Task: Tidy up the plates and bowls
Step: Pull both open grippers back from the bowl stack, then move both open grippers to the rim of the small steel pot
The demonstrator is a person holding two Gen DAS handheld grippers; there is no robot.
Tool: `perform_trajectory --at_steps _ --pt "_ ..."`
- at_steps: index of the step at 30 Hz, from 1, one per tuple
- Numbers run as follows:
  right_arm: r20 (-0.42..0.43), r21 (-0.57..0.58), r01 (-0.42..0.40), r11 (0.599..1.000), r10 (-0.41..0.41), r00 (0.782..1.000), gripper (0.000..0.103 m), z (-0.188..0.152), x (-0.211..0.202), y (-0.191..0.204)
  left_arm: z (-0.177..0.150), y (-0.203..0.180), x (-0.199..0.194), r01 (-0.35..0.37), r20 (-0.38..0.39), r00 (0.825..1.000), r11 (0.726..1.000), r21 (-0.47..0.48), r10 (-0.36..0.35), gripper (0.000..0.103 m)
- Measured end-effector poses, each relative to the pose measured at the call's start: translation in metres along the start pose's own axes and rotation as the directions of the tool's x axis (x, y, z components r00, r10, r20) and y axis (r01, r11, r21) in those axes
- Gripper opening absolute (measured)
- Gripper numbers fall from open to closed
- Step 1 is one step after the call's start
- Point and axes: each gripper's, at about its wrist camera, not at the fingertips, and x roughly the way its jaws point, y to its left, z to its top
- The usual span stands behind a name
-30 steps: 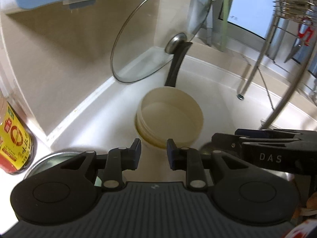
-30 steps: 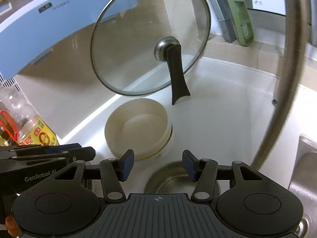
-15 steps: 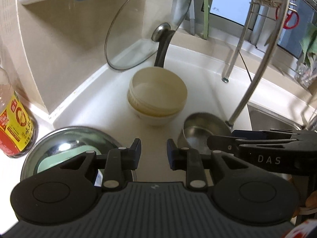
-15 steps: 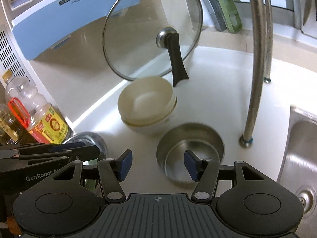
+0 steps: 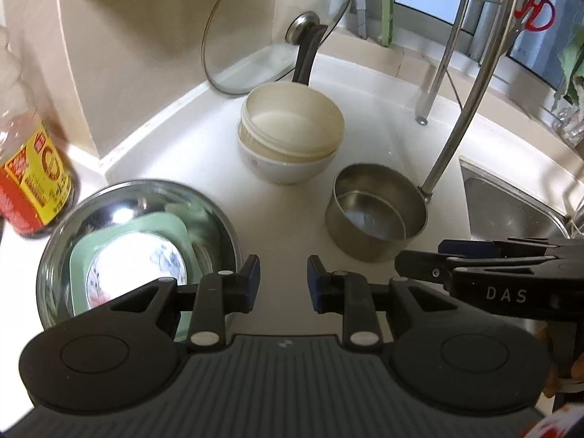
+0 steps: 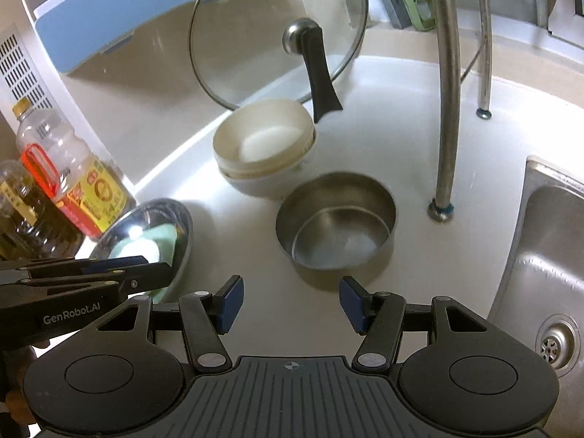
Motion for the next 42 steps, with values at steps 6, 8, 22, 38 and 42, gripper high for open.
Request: perform_trajectory --at_steps 6,8,22,38,42 --pt "-0.043 -0.028 -0.021 0.999 0.02 0.999 0.058 -0.008 -0.003 -0.008 -0.012 -0.013 -0.003 -0.043 -0.03 0.999 0.998 -0.039 0.042 0.024" --pt "-0.057 -0.037 -0.03 0.999 0.028 0.998 0.058 -0.012 -0.004 -0.01 -0.016 -0.017 -0.004 -0.055 -0.036 0.998 0.997 -0.051 0.053 0.024" --pt "-0.105 -0.067 -0.057 0.996 0.05 0.993 0.058 -0.023 -0.011 -0.028 -0.033 -0.042 -0.008 -0.111 -0.059 0.993 0.989 -0.099 0.106 0.024" --pt "-0.132 -0.088 -0.055 0.995 0.044 0.99 0.058 -0.02 -0.003 -0.037 -0.035 -0.05 0.0 -0.124 -0.075 0.99 0.986 -0.112 0.116 0.024" --pt "-0.134 -0.083 -0.051 0.995 0.039 0.99 0.058 -0.019 -0.001 -0.039 -0.034 -0.05 0.002 -0.12 -0.08 0.991 0.987 -0.108 0.111 0.024"
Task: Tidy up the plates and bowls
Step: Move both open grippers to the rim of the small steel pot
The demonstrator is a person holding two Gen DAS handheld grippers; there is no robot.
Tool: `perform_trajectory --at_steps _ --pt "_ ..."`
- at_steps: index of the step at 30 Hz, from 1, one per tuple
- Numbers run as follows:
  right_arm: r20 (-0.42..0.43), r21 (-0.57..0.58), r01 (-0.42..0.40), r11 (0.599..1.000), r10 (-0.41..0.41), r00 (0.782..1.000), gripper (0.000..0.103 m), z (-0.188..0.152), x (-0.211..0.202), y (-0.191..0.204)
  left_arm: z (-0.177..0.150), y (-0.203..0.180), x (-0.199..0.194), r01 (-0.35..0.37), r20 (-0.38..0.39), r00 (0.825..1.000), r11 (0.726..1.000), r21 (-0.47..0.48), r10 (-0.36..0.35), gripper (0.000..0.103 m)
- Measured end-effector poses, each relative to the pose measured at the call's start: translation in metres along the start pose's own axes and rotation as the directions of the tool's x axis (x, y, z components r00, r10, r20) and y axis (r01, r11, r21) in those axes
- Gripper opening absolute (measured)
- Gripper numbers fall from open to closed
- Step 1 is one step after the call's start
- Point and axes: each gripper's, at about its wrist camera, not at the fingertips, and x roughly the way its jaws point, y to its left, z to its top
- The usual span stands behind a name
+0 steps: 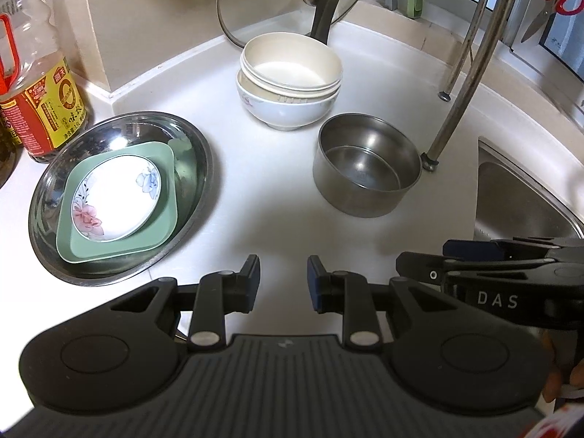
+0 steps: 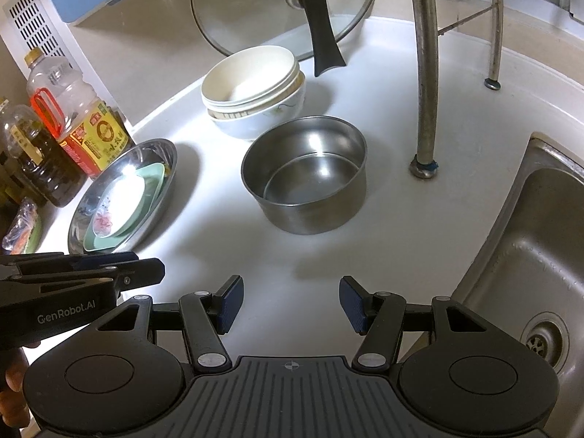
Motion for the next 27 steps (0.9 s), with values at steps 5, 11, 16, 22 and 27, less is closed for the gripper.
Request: perform_trajectory --at_steps 5,11,16,22,27 --pt "-0.002 0.012 0.007 1.0 -0.007 1.0 0.058 -0.001 0.001 -0.001 0.002 -0.003 0.003 0.009 -0.004 1.0 1.0 0.011 -0.009 0.024" --pt "-0.005 0.031 0.019 0.999 -0.019 1.0 0.058 0.0 0.002 -0.003 0.005 -0.007 0.008 0.019 -0.009 1.0 1.0 0.023 -0.019 0.024" --pt "-0.003 0.039 0.031 0.999 -0.031 1.0 0.058 0.001 0.003 -0.005 0.007 -0.009 0.011 0.031 -0.01 0.999 0.999 0.033 -0.031 0.024" --pt "0.004 0.051 0.05 0.997 -0.051 0.999 0.058 0.004 0.003 -0.009 0.012 -0.012 0.015 0.055 -0.008 0.998 0.998 0.041 -0.055 0.024" --pt "0.018 0.061 0.065 0.996 -0.066 0.998 0.058 0.01 0.002 -0.015 0.018 -0.012 0.019 0.077 0.006 0.997 0.996 0.034 -0.078 0.024"
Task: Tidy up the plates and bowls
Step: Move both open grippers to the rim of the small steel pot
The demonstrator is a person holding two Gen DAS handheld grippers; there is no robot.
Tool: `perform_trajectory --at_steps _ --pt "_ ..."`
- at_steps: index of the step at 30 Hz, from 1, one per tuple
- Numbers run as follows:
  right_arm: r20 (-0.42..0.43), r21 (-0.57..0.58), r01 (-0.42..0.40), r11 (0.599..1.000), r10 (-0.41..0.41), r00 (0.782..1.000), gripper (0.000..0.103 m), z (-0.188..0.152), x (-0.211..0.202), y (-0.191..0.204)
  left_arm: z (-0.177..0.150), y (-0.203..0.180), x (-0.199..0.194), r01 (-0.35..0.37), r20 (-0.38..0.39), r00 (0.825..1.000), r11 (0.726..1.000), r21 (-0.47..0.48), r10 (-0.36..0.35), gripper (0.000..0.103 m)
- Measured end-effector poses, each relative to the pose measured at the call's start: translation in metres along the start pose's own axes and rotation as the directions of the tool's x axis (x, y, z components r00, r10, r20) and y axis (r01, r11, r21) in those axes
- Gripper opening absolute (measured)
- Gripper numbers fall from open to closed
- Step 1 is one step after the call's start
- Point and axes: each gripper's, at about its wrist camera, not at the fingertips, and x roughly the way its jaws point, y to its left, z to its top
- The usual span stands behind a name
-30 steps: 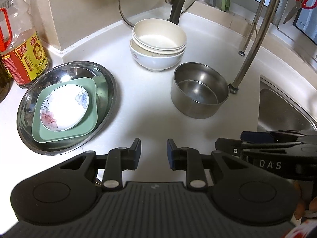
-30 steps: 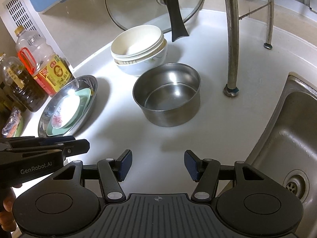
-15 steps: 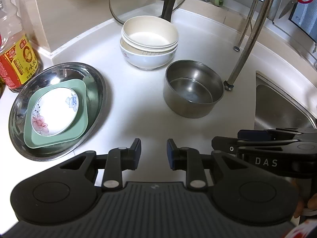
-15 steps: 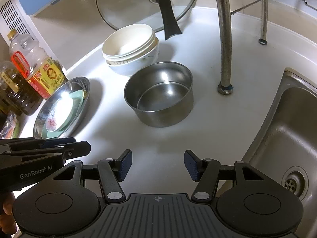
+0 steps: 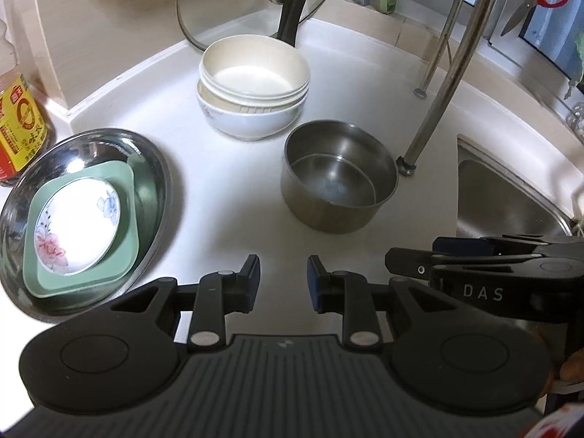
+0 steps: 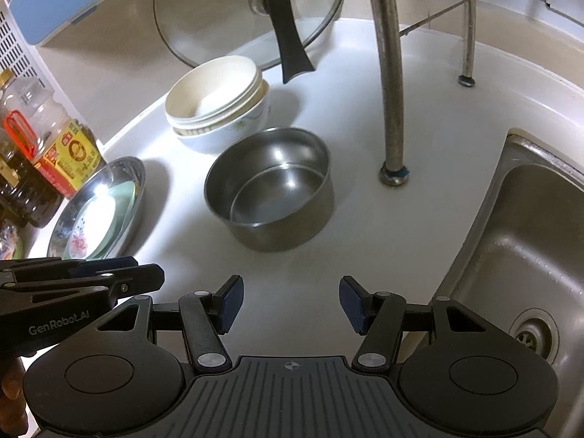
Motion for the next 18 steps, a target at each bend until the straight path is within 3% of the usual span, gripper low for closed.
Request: perform_trajectory --at_steps 18 --pt "0.134 0.066 0.023 0.998 -0.032 0.99 0.058 0.043 0.012 -0.013 0.043 -0.003 0.033 0.063 0.08 0.995 0.998 0.011 -0.064 0.024"
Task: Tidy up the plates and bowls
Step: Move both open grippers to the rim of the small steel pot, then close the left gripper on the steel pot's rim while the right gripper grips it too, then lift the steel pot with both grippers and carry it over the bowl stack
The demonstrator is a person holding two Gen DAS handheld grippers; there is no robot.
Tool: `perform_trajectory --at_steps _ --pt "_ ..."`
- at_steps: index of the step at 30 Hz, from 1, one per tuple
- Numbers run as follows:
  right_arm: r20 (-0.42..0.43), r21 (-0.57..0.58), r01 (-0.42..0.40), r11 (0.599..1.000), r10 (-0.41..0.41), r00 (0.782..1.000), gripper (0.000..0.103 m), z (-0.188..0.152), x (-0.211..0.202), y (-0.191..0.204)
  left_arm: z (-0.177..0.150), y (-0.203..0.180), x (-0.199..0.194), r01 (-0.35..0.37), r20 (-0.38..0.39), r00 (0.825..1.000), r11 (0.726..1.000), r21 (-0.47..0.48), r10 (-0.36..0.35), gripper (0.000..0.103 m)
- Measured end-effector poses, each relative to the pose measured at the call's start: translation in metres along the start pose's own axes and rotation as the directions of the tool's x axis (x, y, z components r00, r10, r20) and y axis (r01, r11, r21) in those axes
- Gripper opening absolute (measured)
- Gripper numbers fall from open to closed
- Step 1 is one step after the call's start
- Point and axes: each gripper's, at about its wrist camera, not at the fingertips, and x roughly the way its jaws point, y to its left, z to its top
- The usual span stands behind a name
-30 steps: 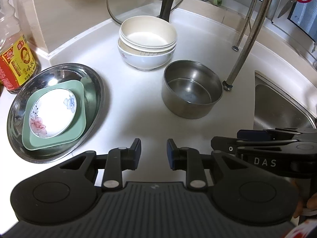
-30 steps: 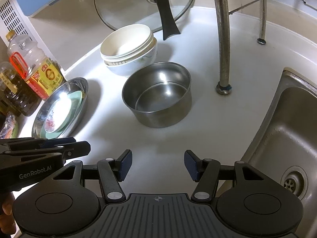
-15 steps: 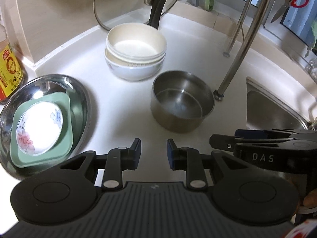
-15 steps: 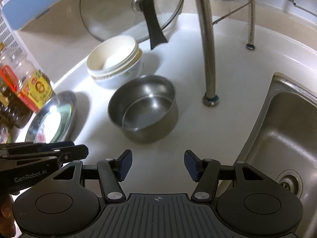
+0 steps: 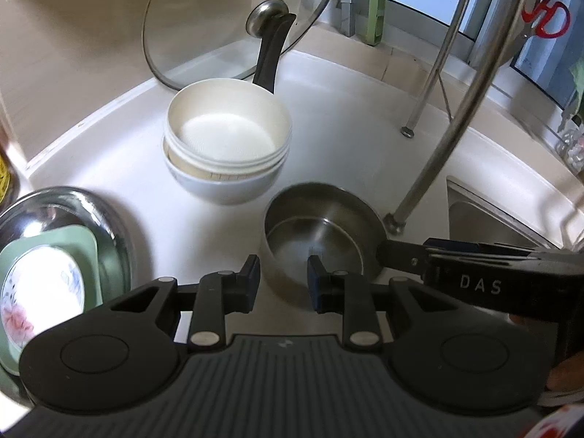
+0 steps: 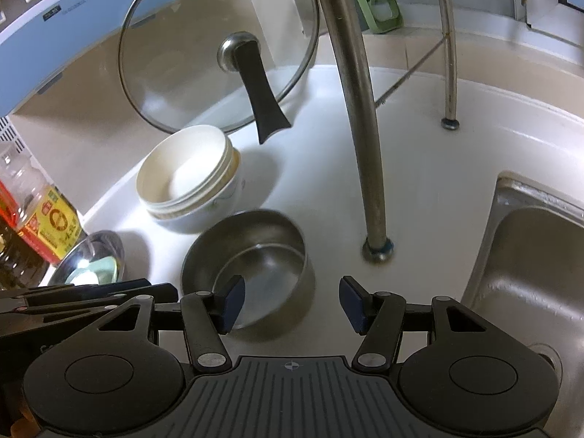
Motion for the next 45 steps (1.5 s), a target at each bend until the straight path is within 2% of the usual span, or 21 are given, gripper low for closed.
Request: perform_trajectory --at_steps 14,21,26,30,33,45 --pt "-0.011 -0.017 0.035 0.999 -0.035 0.999 0.057 0.005 0.033 -0.004 0.019 0.004 0.04 -0.018 -0.046 0.999 1.0 -0.012 0.018 0.024" --pt "-0.017 -0.024 0.033 0.999 -0.033 0.999 0.044 0.004 0.041 -0.002 0.02 0.005 0.05 -0.019 -0.063 0.998 1.0 -0.01 0.019 0.023" --pt "-0.021 -0.026 0.037 0.999 -0.038 0.999 0.033 0.004 0.045 0.0 0.021 0.006 0.054 -0.014 -0.073 0.997 1.0 -0.013 0.013 0.014" --pt "-0.02 -0.032 0.036 0.999 -0.037 0.999 0.02 0.003 0.045 0.001 0.02 0.007 0.055 -0.019 -0.075 0.997 1.0 -0.019 0.017 0.01" --pt "-0.016 -0.047 0.046 0.998 -0.047 0.999 0.015 0.003 0.044 0.002 0.02 0.008 0.054 -0.023 -0.075 0.997 1.0 -0.02 0.022 0.008" --pt "-0.013 -0.124 0.06 0.99 -0.062 0.998 0.013 0.009 0.022 0.013 0.017 0.0 0.023 -0.005 -0.05 0.999 1.0 0.007 0.006 0.007"
